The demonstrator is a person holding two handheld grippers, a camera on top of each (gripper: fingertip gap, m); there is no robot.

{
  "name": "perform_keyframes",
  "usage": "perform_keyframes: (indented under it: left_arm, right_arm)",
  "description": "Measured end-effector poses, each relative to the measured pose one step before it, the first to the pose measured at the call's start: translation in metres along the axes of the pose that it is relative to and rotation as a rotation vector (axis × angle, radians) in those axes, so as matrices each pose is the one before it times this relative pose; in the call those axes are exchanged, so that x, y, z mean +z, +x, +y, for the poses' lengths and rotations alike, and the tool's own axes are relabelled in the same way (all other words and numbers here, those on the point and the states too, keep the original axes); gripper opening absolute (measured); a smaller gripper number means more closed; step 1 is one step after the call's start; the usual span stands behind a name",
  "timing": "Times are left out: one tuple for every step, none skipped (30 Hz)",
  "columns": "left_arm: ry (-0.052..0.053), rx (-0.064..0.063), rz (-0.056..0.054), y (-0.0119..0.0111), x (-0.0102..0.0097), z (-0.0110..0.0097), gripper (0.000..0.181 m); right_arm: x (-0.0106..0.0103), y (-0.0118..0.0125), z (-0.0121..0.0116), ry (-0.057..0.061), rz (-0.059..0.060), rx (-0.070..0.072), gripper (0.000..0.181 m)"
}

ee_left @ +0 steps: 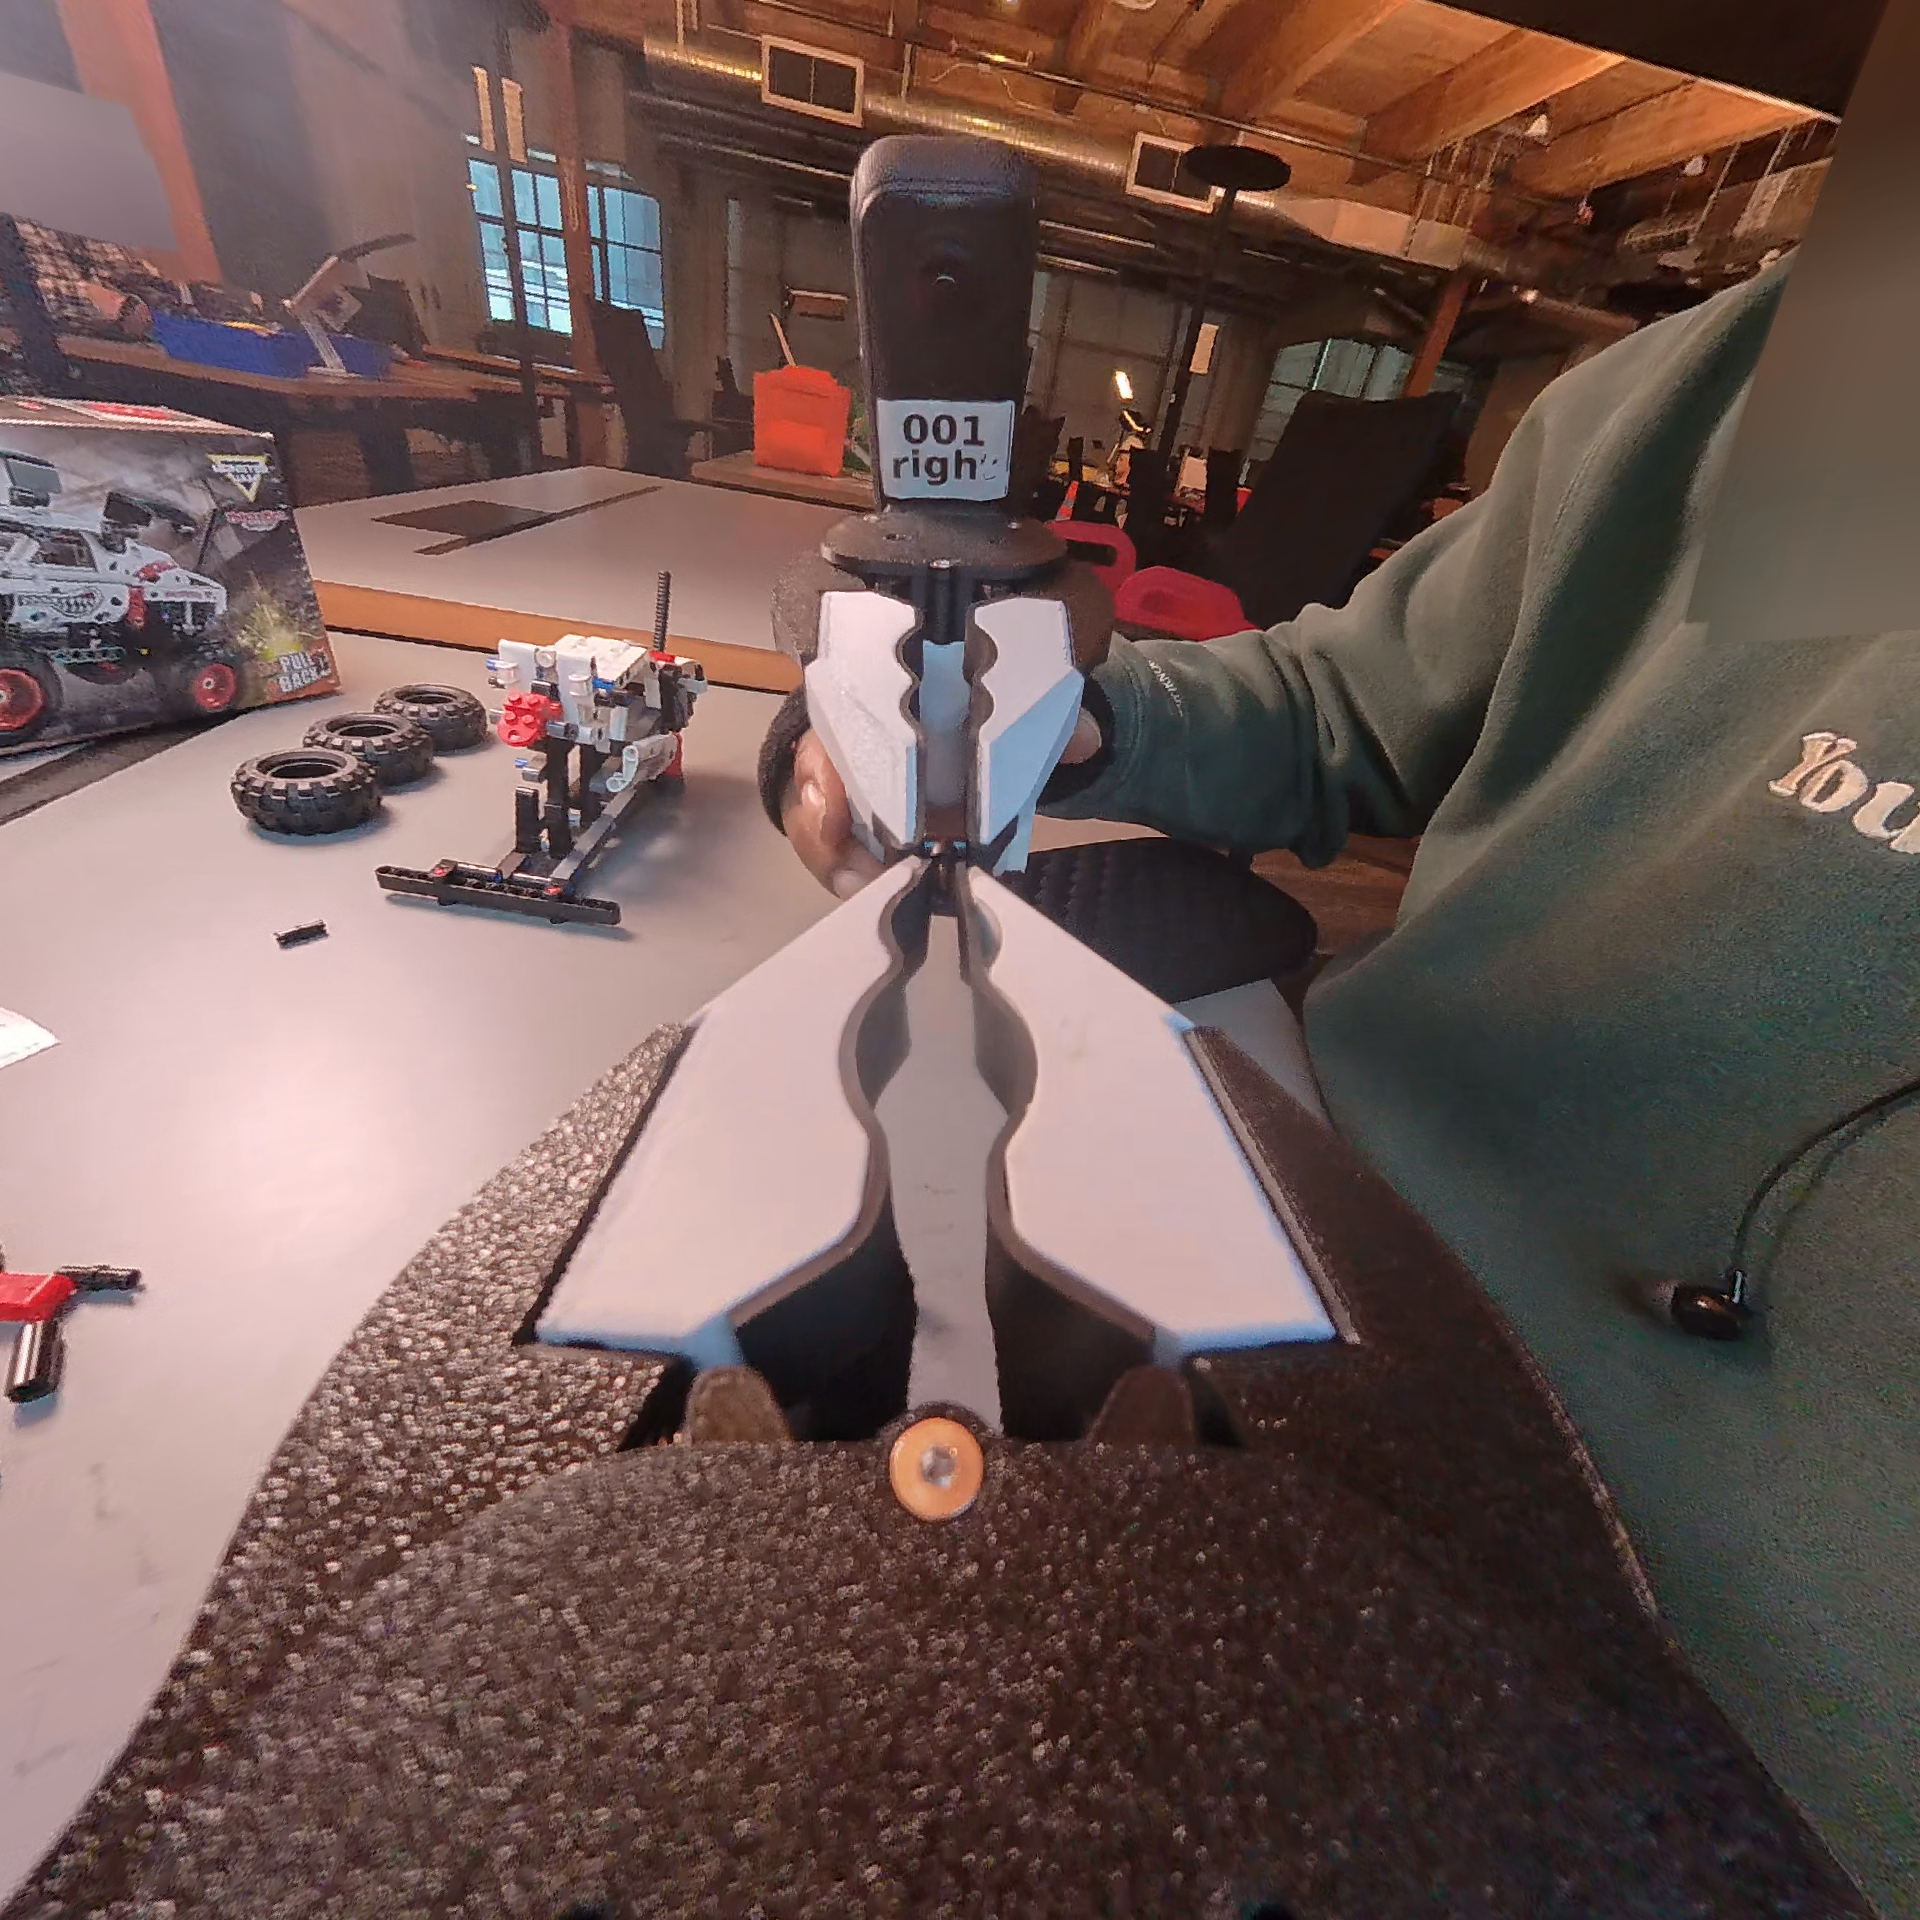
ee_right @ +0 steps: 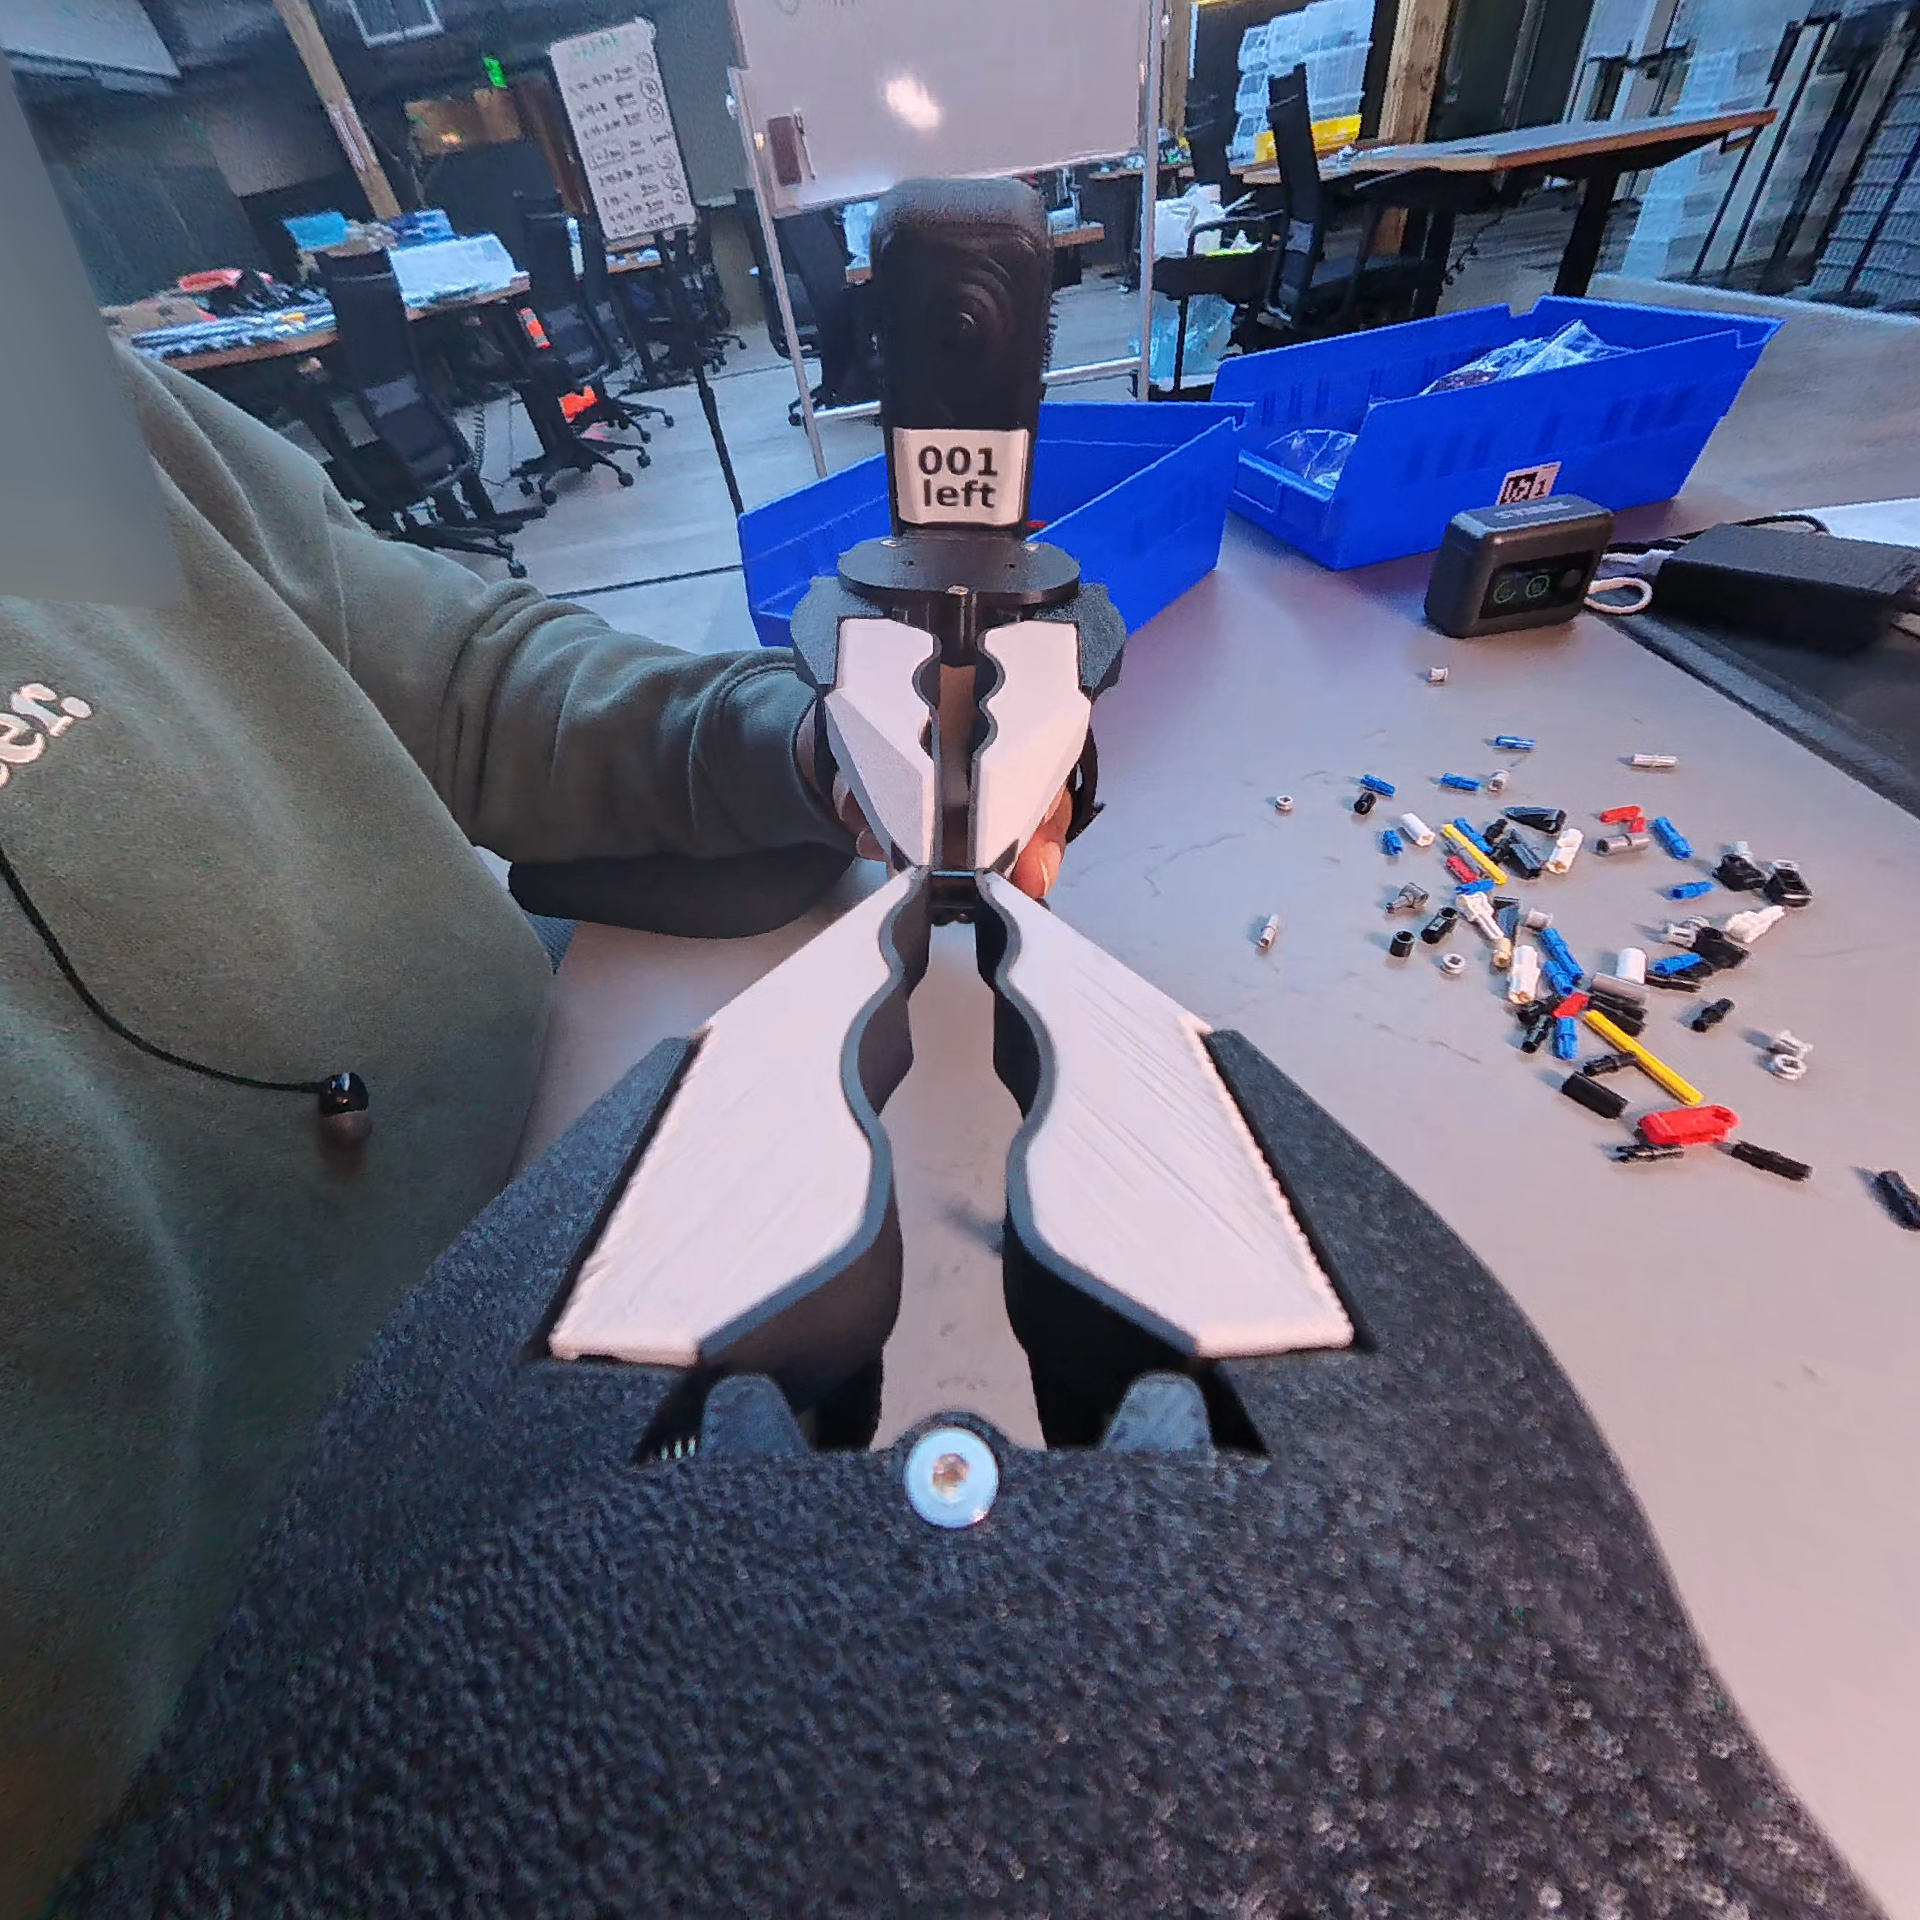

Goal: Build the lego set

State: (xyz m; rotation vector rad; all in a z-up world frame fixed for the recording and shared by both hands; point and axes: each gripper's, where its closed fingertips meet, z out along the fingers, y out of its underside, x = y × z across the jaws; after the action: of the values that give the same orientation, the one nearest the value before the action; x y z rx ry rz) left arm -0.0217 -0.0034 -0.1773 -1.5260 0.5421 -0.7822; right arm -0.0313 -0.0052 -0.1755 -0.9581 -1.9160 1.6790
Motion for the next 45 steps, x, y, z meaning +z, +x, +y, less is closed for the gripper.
perform_keyframes:
  left_arm:
    - [-0.0055,0.0095,-0.0084,-0.00077,0.00002,0.00062,0.004]
    - [-0.007,0.009,-0.0107,-0.0011,0.00018,0.00103,0.004]
    - [-0.0114,0.0104,-0.011,-0.00101,0.00058,0.00184,0.004]
    - [-0.0119,0.0121,-0.0118,-0.00089,0.00089,0.00202,0.004]
    - [-0.0071,0.0093,-0.0128,-0.00102,0.00072,0.00131,0.004]
    - [-0.0005,0.0069,-0.0133,-0.00121,0.00024,0.00017,0.004]
    - [0.001,0.0062,-0.0118,-0.00134,-0.00011,-0.00046,0.004]
    - [-0.0014,0.009,-0.0093,-0.00076,-0.00016,-0.0003,0.004]
    - [-0.0051,0.0161,-0.0117,-0.00057,-0.00004,0.00005,0.004]
    - [-0.0136,0.0261,-0.0167,-0.00076,0.00017,0.00121,0.004]
    - [-0.0208,0.0335,-0.0192,-0.00075,0.00038,0.00215,0.004]
    - [-0.0206,0.0284,-0.015,-0.00027,0.00073,0.00233,0.004]
    - [-0.0187,0.0108,-0.0056,0.0002,0.00092,0.00251,0.004]
    - [-0.0158,-0.0082,-0.0009,-0.0003,0.00117,0.00273,0.005]
    - [-0.018,-0.0198,0.001,-0.00098,0.00115,0.00331,0.005]
    - [-0.0311,-0.0269,0.0059,-0.0014,0.00115,0.00558,0.009]
    - [-0.0418,-0.0342,0.0117,-0.00177,0.0011,0.00763,0.018]
    - [-0.0468,-0.0416,0.0152,-0.0019,0.00108,0.00908,0.025]
    - [-0.0569,-0.0458,0.0196,-0.00162,0.00132,0.01083,0.029]
    - [-0.0649,-0.0386,0.0196,-0.00116,0.0021,0.01236,0.033]
    - [-0.063,-0.0242,0.0166,-0.00056,0.00304,0.0123,0.037]
    - [-0.0561,-0.0112,0.0091,-0.0004,0.00404,0.01112,0.039]
    - [-0.0476,0.0009,-0.0044,-0.00126,0.00465,0.0091,0.04]
    - [-0.0393,0.0112,-0.0108,-0.00069,0.0045,0.00666,0.04]
    - [-0.0321,0.0147,-0.0047,0.00131,0.00418,0.00459,0.04]
    - [-0.025,0.0136,-0.006,0.00163,0.00384,0.0032,0.04]
    - [-0.0222,0.0135,-0.0086,0.00138,0.00351,0.00277,0.038]
    - [-0.0236,0.0129,-0.0087,0.00135,0.00336,0.00293,0.036]
    - [-0.022,0.0138,-0.0077,0.0012,0.00309,0.00252,0.034]
    - [-0.0156,0.0146,-0.0109,0.00045,0.00266,0.00178,0.032]
    - [-0.0124,0.0148,-0.0165,-0.00079,0.00214,0.00137,0.031]
    - [-0.0018,0.0158,-0.0168,-0.00123,0.00068,-0.00026,0.029]
    - [-0.0045,0.0102,-0.0104,-0.00103,0.00024,0.00048,0.028]
    - [-0.0006,0.0053,-0.0034,-0.00042,0.00013,0.00009,0.027]
    - [0.0005,0.0036,-0.0026,-0.00065,-0.00003,0.00027,0.026]
    - [-0.0012,0.006,-0.0035,-0.0007,-0.00007,0.0003,0.024]
    - [-0.0013,0.0081,-0.0041,-0.00051,-0.00005,0.00018,0.023]
    - [-0.0015,0.0083,-0.006,-0.00071,0.00005,0.00023,0.022]
    - [-0.0011,0.0067,-0.0046,-0.0004,0.00001,0.0001,0.021]
    - [-0.0002,0.0034,-0.0012,0.00002,0.00008,-0.00005,0.021]
    - [0.001,0.001,0.0001,0.00016,0.00011,-0.00018,0.02]
    - [0.0016,0.0017,-0.0009,0.00005,0.00027,-0.00023,0.02]
    - [0.0015,0.0027,-0.0027,-0.00029,0.0001,-0.0002,0.02]
    - [0.0012,0.0034,-0.003,-0.00044,0.00006,-0.00029,0.021]
    - [0.0024,0.0026,-0.0017,-0.00036,-0.00009,-0.0005,0.022]
  right_arm:
    - [0.00014,0.00077,0.00069,-0.0045,0.003,0.0011,0.008]
    - [-0.00008,0.00127,0.00142,-0.0121,0.0033,0.0009,0.008]
    - [-0.00026,0.00081,0.00226,-0.0188,0.0004,-0.0075,0.007]
    - [-0.00028,0.00086,0.00203,-0.0191,0.0022,-0.0119,0.008]
    - [-0.00032,0.00121,0.00083,-0.014,0.005,-0.0042,0.008]
    - [-0.00007,0.00136,-0.00025,-0.0074,0.0053,0.0072,0.008]
    - [0.00013,0.00094,-0.00053,-0.005,0.0017,0.0099,0.007]
    - [0.00013,0.0005,-0.0004,-0.0057,-0.0018,0.0022,0.007]
    - [0.00013,0.00057,0.00014,-0.009,0.0021,-0.0092,0.007]
    - [0.0003,0.0007,0.00145,-0.0185,0.004,-0.0133,0.007]
    - [0.0003,0.00057,0.00202,-0.0215,0.0041,-0.02,0.007]
    - [0.00006,0.00013,0.00242,-0.024,0.0009,-0.0225,0.007]
    - [0.00008,-0.00002,0.00284,-0.0307,-0.0025,-0.0184,0.007]
    - [0.00002,0.00085,0.00281,-0.0323,0.0017,-0.02,0.007]
    - [0.0001,0.00123,0.00257,-0.0327,-0.0002,-0.0217,0.007]
    - [-0.00035,0.00136,0.00219,-0.0323,-0.005,-0.0184,0.007]
    - [-0.00056,0.00244,0.00316,-0.0396,-0.0023,-0.0186,0.007]
    - [-0.00027,0.00228,0.00521,-0.0512,-0.0033,-0.0235,0.007]
    - [0.00015,0.00139,0.0052,-0.0502,-0.0064,-0.0254,0.007]
    - [0.00071,-0.00087,0.00377,-0.0399,-0.014,-0.021,0.007]
    - [0.00169,-0.0026,0.00304,-0.0388,-0.0199,-0.0164,0.007]
    - [0.00258,-0.0021,0.00274,-0.0376,-0.0102,-0.0215,0.007]
    - [0.00324,-0.00157,0.00242,-0.0353,-0.0047,-0.022,0.007]
    - [0.0036,-0.00214,0.0025,-0.0328,-0.0105,-0.0166,0.007]
    - [0.00367,-0.00197,0.00305,-0.0314,-0.0126,-0.0119,0.007]
    - [0.00374,-0.00047,0.00311,-0.0262,-0.005,-0.0119,0.007]
    - [0.00362,0.0,0.00358,-0.0248,-0.0048,-0.0087,0.007]
    - [0.00332,0.00034,0.00358,-0.0207,-0.0049,-0.0047,0.007]
    - [0.00279,0.00039,0.00259,-0.0139,-0.0044,-0.0019,0.007]
    - [0.00215,-0.00025,0.00166,-0.009,-0.0071,-0.001,0.007]
    - [0.00162,-0.00042,0.00129,-0.0092,-0.0069,-0.0022,0.007]
    - [0.00109,-0.00012,0.00069,-0.0078,-0.0028,-0.0036,0.007]
    - [0.00064,-0.00031,0.00023,-0.0073,-0.0029,-0.0022,0.007]
    - [0.00059,-0.00034,-0.00036,-0.0038,-0.0033,-0.0013,0.007]
    - [0.00057,-0.00054,-0.00122,0.0007,-0.0047,-0.0006,0.007]
    - [0.00093,-0.00128,-0.00078,-0.0018,-0.0088,0.0008,0.007]
    - [0.00143,-0.00069,-0.00035,-0.0048,-0.0049,-0.002,0.007]
    - [0.00188,-0.00135,0.00029,-0.0072,-0.0092,-0.0025,0.007]
    - [0.00218,-0.0012,0.00079,-0.0092,-0.0083,-0.0018,0.007]
    - [0.00241,-0.00095,0.00097,-0.0102,-0.0055,-0.0024,0.007]
    - [0.00261,-0.00122,0.00119,-0.0109,-0.0072,-0.0019,0.007]
    - [0.00253,-0.00088,0.0013,-0.012,-0.0049,-0.0018,0.007]
    - [0.00226,-0.00052,0.0013,-0.0111,-0.0027,-0.0012,0.007]
    - [0.00194,-0.0003,0.00123,-0.0101,-0.0031,-0.0008,0.007]
    - [0.00132,0.00007,0.00129,-0.0094,-0.0017,-0.0004,0.007]
